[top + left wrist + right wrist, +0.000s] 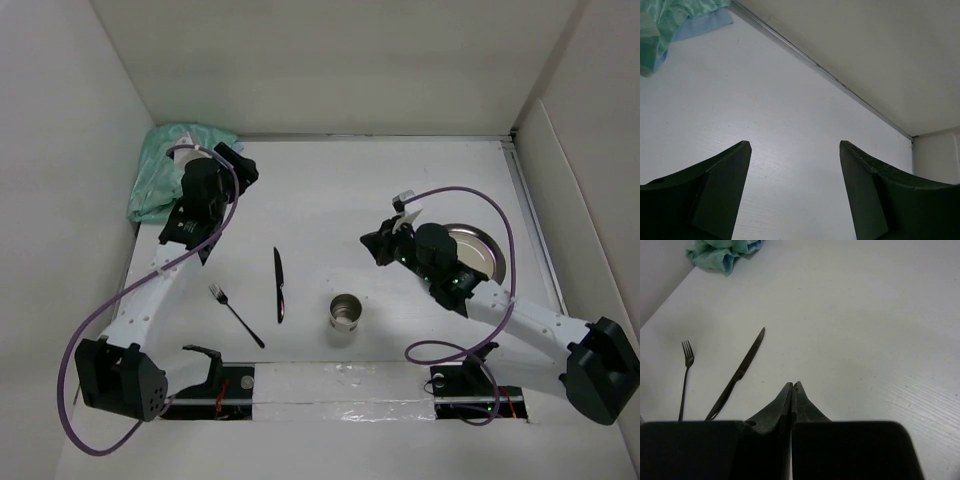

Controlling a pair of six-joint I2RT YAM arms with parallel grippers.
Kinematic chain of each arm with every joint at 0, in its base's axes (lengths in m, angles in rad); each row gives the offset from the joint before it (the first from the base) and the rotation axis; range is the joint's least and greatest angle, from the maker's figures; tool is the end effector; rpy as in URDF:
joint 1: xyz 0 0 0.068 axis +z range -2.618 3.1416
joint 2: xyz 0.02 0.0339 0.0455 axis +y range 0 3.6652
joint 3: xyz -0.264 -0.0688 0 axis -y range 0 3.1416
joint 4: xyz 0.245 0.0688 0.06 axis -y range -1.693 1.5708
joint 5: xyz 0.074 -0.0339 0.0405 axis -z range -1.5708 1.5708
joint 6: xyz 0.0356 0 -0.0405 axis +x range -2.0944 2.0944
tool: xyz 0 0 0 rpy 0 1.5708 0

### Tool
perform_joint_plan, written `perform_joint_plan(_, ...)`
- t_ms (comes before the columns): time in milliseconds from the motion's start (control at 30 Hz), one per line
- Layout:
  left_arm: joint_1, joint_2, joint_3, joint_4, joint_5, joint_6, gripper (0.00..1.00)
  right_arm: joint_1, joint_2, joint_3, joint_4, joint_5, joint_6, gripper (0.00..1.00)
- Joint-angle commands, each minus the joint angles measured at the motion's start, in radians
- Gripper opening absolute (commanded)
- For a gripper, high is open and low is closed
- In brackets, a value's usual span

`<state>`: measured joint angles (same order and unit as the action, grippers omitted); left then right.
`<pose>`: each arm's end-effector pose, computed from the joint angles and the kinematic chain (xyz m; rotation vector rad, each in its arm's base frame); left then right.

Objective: Set the dinner table for one person

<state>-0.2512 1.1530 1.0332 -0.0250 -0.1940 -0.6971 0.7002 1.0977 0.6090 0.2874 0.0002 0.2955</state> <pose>0.2643 -0.0607 0.3694 -0.5264 1.6610 -0.5352 0.1924 0.1621 0.2645 -0.3674 1.7917 0.7130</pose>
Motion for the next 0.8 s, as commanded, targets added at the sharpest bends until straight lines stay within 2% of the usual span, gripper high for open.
perform_joint_plan(0,0.006,0.039,0.021,0.057,-0.005,-0.051,0.69,-0.007,0.001,0.043,0.079,0.040,0.005,0.00)
perform_joint_plan(67,0.006,0.062,0.008,0.069,-0.042,-0.064,0.69,-0.016,0.007,0.037,0.101,0.020,0.013,0.01)
perform_joint_plan(100,0.006,0.066,0.001,0.097,-0.056,-0.074,0.68,-0.016,0.011,0.037,0.101,0.014,0.007,0.07)
perform_joint_plan(133,0.006,0.076,-0.005,0.108,-0.079,-0.084,0.65,-0.016,0.016,0.037,0.102,0.011,0.007,0.20)
perform_joint_plan(200,0.006,0.089,-0.007,0.126,-0.162,-0.113,0.57,-0.016,0.028,0.038,0.117,0.007,0.014,0.31)
perform_joint_plan(233,0.006,0.109,-0.004,0.126,-0.191,-0.126,0.50,-0.016,0.030,0.043,0.111,0.007,0.013,0.40)
perform_joint_plan(300,0.051,0.128,-0.005,0.148,-0.187,-0.157,0.43,-0.016,0.033,0.052,0.093,-0.038,-0.005,0.42)
perform_joint_plan(333,0.084,0.149,-0.008,0.157,-0.159,-0.189,0.32,-0.016,0.042,0.052,0.093,-0.046,-0.007,0.39)
perform_joint_plan(367,0.120,0.161,-0.021,0.175,-0.062,-0.199,0.20,-0.016,0.045,0.052,0.096,-0.046,-0.006,0.22)
perform_joint_plan(400,0.203,0.172,-0.028,0.218,-0.012,-0.208,0.12,-0.016,0.053,0.052,0.101,-0.049,-0.002,0.07)
perform_joint_plan(433,0.242,0.192,-0.038,0.230,0.026,-0.237,0.00,-0.016,0.057,0.064,0.093,-0.064,-0.002,0.00)
perform_joint_plan(467,0.274,0.201,-0.051,0.237,0.069,-0.249,0.00,-0.016,0.057,0.072,0.066,-0.072,-0.005,0.00)
perform_joint_plan(533,0.331,0.214,-0.052,0.217,0.068,-0.252,0.00,-0.016,0.047,0.066,0.071,-0.077,-0.018,0.00)
perform_joint_plan(600,0.331,0.214,-0.030,0.159,-0.004,-0.229,0.17,-0.016,0.044,0.055,0.091,-0.068,-0.013,0.00)
perform_joint_plan(633,0.331,0.211,-0.025,0.143,-0.025,-0.219,0.44,-0.016,0.042,0.057,0.082,-0.071,-0.013,0.00)
perform_joint_plan(667,0.331,0.208,-0.024,0.134,-0.051,-0.211,0.59,-0.016,0.042,0.064,0.075,-0.071,-0.013,0.00)
perform_joint_plan(733,0.352,0.202,-0.030,0.112,-0.073,-0.216,0.77,-0.016,0.044,0.064,0.071,-0.065,-0.016,0.00)
perform_joint_plan(767,0.365,0.198,-0.036,0.108,-0.071,-0.222,0.79,-0.016,0.050,0.064,0.079,-0.060,-0.013,0.00)
